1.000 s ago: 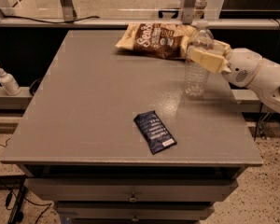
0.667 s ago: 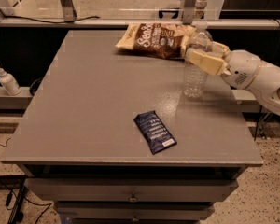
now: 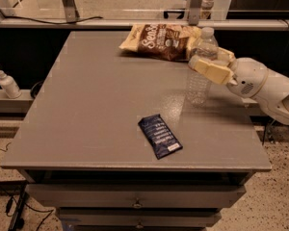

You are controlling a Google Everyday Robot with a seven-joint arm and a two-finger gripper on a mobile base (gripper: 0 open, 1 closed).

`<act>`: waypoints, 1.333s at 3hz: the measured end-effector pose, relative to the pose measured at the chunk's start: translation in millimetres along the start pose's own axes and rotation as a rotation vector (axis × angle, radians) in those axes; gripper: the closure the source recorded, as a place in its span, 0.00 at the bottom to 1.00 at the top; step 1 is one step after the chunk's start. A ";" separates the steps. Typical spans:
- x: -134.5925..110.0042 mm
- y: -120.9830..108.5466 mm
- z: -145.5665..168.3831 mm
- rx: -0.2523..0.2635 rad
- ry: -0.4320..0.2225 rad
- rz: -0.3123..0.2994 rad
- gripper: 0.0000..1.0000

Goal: Place water bottle upright

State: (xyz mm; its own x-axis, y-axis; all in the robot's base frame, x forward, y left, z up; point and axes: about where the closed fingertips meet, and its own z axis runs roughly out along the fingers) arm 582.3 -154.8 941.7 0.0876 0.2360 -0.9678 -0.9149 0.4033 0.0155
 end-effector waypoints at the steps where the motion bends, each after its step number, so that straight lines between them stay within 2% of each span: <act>1: 0.8 10.2 -5.4 -0.009 -0.017 -0.011 0.35; 2: 1.7 17.5 -10.9 -0.009 -0.024 -0.018 0.11; 3: 2.3 20.2 -12.9 -0.008 -0.021 -0.020 0.00; 4: 1.9 20.5 -13.5 -0.008 -0.015 -0.021 0.00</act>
Offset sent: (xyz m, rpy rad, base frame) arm -0.0302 -0.0105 -0.0091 0.0213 -0.0347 -0.0093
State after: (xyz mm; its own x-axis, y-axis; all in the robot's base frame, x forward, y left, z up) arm 558.3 -158.0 936.8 0.1130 0.2407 -0.9640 -0.9158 0.4015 -0.0071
